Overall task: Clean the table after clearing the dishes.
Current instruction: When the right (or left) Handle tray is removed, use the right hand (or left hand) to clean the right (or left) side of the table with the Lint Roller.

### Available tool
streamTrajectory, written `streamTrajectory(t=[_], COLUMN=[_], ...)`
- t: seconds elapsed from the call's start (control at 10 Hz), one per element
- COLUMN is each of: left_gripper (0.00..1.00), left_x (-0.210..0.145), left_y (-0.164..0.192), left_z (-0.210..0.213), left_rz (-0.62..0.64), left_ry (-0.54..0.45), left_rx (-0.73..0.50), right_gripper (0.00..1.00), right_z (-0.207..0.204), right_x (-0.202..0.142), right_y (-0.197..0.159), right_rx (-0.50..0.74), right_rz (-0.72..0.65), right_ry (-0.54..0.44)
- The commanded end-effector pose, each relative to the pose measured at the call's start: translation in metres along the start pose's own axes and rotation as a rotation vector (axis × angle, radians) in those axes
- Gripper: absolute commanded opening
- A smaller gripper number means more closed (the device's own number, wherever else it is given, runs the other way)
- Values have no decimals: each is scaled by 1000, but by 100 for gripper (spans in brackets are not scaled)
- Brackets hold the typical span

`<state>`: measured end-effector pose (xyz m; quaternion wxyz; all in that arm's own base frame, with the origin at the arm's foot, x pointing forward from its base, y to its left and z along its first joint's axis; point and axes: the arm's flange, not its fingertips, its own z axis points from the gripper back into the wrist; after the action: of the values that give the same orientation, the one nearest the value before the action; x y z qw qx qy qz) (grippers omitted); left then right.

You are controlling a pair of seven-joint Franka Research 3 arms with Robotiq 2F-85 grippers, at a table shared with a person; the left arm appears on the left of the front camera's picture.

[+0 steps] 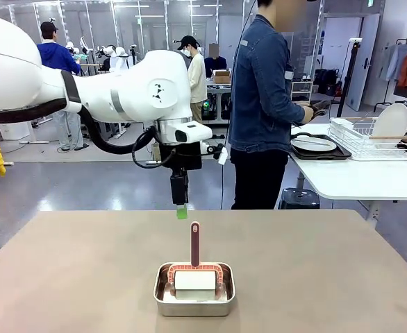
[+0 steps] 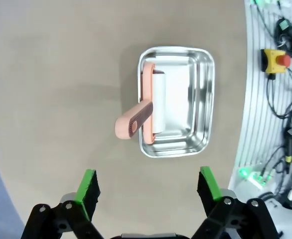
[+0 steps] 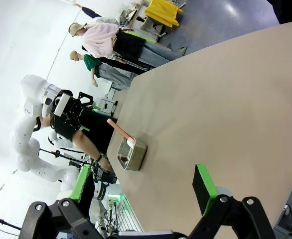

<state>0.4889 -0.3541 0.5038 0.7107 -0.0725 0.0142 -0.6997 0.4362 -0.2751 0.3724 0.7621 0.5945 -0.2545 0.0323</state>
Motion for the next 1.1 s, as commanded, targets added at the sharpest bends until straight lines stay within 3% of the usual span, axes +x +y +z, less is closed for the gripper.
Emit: streamTrajectory(t=[0.0, 0.6, 1.0], left_gripper=[100, 100, 100], left_x=[14, 30, 29], left_y=[3, 10, 10], left_z=[-7, -50, -74], left_rz=[46, 18, -43], left_ry=[78, 98, 57], left_rx=[-32, -71, -60], right_gripper=[100, 100, 100], right_z=[-1, -1, -1], right_x=[-4, -4, -4], right_y=[5, 5, 5], right_rx=[-11, -11, -11], right_rz=[2, 2, 2], right_ry=[0, 0, 0])
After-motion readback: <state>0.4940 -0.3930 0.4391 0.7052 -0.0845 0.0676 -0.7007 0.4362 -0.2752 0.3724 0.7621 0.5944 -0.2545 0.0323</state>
